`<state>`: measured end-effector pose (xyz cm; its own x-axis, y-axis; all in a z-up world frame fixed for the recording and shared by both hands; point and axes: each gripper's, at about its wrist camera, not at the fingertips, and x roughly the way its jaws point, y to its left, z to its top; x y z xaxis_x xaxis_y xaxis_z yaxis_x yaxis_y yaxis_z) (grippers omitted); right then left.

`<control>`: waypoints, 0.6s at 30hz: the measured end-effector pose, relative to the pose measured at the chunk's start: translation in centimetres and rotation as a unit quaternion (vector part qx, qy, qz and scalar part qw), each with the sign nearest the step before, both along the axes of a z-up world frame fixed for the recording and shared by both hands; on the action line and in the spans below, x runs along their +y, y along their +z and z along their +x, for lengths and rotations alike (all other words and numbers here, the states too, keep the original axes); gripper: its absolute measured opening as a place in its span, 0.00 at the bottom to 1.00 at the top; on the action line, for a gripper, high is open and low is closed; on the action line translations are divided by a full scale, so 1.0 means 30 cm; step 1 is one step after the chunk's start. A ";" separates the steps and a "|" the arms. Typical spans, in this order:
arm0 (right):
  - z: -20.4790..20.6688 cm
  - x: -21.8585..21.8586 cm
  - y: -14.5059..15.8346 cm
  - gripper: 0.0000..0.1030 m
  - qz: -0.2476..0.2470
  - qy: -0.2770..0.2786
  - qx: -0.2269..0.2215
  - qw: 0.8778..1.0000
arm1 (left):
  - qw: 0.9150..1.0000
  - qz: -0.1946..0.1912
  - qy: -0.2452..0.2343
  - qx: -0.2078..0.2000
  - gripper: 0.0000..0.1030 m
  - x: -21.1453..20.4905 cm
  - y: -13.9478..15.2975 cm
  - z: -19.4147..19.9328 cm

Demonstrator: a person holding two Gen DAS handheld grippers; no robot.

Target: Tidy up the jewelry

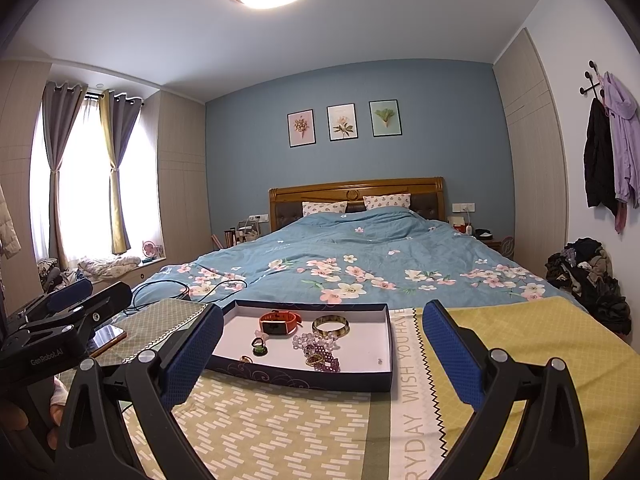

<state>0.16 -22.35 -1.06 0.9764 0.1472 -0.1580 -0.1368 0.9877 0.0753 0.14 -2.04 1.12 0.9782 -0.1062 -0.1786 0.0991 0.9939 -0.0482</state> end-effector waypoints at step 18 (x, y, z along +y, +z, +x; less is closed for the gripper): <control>0.006 0.002 -0.004 0.94 0.000 0.002 0.003 1.000 | 1.000 0.000 -0.001 0.001 0.95 0.003 -0.005 -0.002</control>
